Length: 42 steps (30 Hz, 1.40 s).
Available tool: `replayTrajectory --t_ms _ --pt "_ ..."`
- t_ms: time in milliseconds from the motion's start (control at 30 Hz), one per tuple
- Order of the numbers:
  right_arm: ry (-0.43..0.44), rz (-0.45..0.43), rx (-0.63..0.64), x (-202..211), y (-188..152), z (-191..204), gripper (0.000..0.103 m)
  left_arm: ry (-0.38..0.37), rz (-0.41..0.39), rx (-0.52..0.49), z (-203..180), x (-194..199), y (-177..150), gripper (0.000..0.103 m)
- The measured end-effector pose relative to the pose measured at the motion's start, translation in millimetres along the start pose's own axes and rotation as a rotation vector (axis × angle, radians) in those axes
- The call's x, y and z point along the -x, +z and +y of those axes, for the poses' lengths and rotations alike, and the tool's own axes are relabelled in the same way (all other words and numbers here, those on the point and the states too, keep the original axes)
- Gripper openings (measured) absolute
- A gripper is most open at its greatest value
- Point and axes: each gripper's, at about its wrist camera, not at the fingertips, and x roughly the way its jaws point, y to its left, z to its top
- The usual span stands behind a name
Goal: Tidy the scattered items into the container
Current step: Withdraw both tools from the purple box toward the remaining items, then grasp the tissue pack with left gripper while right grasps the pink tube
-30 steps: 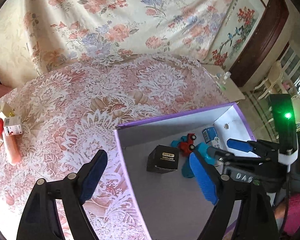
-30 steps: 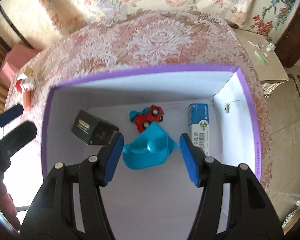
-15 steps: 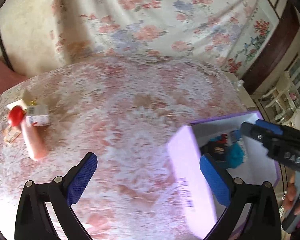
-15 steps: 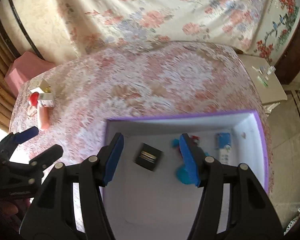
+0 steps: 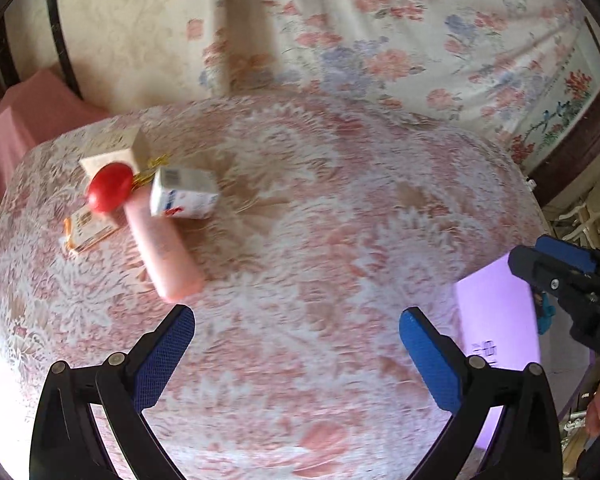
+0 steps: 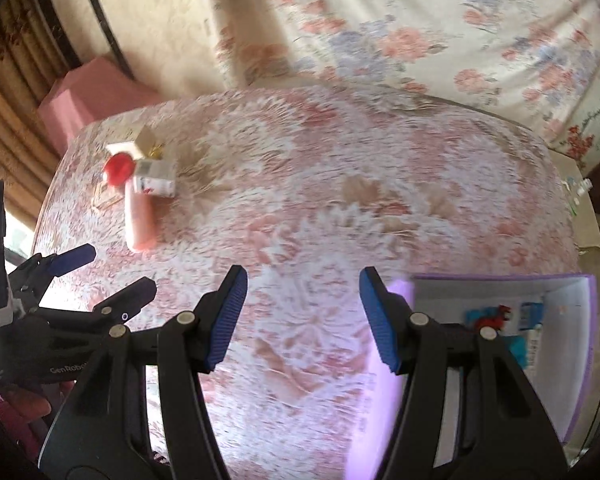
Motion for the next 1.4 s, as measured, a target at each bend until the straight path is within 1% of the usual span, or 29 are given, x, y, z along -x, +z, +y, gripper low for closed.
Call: replayTrajectory --t_ms 267,400,633,767,867,967,1200,1300,1400 --pt "0.017 0.051 0.06 -40 4 61 0.062 0.011 0.053 0.015 55 -17 -6 0.103" --pt "0.023 0.075 0.105 -64 7 92 0.062 0.053 0.061 0.022 90 -23 -7 0.103" --pt "0.059 0.103 0.154 -95 15 144 0.062 0.129 0.08 0.043 151 -31 -8 0.103" --pt "0.077 0.109 0.188 -111 19 169 0.062 0.156 0.086 0.05 180 -35 -5 0.103" --pt "0.088 0.113 0.213 -121 22 182 0.062 0.188 0.088 0.02 199 -42 3 0.103" --pt "0.099 0.117 0.233 -130 25 193 0.061 0.19 0.079 -0.028 216 -50 12 0.103" --pt "0.122 0.127 0.276 -151 32 216 0.062 0.137 0.052 -0.161 238 -66 43 0.103" --pt "0.119 0.132 0.28 -157 32 218 0.062 0.132 0.057 -0.198 241 -77 54 0.103" --pt "0.117 0.138 0.284 -163 32 220 0.062 0.128 0.077 -0.26 241 -91 63 0.103"
